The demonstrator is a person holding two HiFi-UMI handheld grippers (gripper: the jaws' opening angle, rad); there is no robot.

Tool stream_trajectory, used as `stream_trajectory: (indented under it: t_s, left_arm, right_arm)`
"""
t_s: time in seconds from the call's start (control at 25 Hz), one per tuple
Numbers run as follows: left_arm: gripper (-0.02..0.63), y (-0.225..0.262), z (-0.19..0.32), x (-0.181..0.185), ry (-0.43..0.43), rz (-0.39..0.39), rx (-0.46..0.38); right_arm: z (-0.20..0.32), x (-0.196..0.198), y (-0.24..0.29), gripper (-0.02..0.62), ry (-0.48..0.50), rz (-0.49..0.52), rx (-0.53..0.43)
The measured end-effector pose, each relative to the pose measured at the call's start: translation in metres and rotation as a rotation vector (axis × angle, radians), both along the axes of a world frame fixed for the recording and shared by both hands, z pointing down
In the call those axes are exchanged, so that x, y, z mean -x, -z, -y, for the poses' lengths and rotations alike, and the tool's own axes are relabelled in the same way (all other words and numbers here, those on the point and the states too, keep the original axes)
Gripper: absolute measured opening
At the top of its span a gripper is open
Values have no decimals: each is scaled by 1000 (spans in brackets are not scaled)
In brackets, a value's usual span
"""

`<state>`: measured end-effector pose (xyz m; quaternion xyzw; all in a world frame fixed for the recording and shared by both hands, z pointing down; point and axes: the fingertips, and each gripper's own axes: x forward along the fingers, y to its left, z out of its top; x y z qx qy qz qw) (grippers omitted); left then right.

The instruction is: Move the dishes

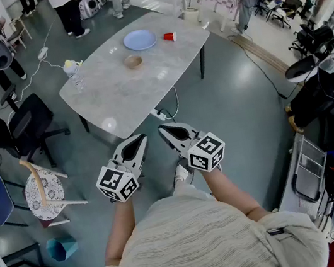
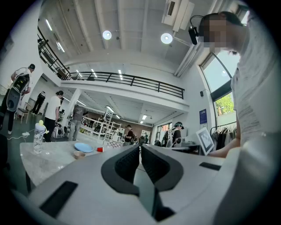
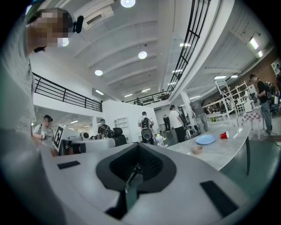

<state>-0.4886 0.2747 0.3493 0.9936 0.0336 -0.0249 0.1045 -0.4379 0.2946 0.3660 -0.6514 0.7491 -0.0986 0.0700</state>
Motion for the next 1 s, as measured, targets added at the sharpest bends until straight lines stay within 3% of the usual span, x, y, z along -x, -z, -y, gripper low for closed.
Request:
stream_trajectory:
  t_s: [0.48,1.0]
  left_arm:
    - [29,-3,-24,-24,-83,18,10]
    - [29,-4,-19,-11,-74,19,16]
  right_arm:
    - [-24,-20,-2,17,-62,13,10]
    - [-14,-4,-2,17,-35,5,11]
